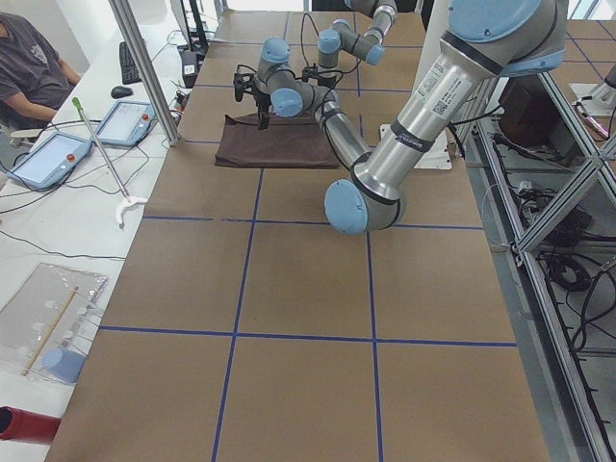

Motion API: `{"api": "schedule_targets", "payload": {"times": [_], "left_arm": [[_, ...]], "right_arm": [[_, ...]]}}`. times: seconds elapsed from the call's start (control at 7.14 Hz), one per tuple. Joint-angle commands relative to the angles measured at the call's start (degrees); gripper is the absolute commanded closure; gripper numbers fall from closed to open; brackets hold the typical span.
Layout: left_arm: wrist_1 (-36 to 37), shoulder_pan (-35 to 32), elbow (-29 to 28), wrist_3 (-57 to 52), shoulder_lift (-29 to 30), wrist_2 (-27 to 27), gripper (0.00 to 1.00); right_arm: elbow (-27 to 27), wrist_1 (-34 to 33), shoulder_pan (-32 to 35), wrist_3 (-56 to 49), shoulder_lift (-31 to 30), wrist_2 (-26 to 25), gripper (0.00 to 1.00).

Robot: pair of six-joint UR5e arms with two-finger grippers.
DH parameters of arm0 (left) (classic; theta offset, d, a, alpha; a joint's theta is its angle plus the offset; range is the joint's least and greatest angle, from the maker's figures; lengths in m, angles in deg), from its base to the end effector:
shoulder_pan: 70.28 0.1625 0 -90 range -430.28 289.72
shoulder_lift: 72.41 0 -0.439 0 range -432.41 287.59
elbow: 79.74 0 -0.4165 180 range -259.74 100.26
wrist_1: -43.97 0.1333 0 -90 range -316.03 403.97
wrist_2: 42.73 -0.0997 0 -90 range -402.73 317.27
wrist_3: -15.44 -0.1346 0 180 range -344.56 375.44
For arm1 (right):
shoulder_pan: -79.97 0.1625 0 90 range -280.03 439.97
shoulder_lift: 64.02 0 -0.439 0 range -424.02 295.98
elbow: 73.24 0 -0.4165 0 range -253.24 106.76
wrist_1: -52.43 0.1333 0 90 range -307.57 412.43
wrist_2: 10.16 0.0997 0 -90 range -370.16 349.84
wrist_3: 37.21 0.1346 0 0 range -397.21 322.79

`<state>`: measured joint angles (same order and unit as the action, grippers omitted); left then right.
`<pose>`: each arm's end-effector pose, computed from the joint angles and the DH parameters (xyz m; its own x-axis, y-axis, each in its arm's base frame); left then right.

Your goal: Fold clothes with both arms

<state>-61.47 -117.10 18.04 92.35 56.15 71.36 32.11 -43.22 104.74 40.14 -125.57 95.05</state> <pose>0.4332 -0.5762 0.1747 0.4102 -0.1350 -0.9020 0.3354 0.9420 0.0116 -0.5658 -0.3690 0.3008 0.7530 0.1147 0.6479 -0.0945 0.9933 -0.0660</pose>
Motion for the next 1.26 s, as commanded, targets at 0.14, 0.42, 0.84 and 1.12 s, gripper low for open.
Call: {"api": "schedule_targets", "payload": {"times": [0.14, 0.42, 0.84, 1.12], "left_arm": [[0.0, 0.1, 0.5, 0.0, -1.2, 0.2, 0.00], [-0.1, 0.1, 0.5, 0.0, -1.2, 0.2, 0.00], [-0.3, 0.1, 0.4, 0.0, -1.1, 0.2, 0.00], [-0.5, 0.1, 0.4, 0.0, -1.1, 0.2, 0.00]], "right_arm": [[-2.0, -0.2, -1.8, -0.1, 0.3, 0.0, 0.00], [-2.2, -0.4, -1.9, -0.6, -0.4, 0.6, 0.00], [-3.3, -0.6, -1.8, -0.6, -0.6, 1.3, 0.00], [-3.4, -0.6, -1.7, -0.6, -0.7, 1.5, 0.00]]}}
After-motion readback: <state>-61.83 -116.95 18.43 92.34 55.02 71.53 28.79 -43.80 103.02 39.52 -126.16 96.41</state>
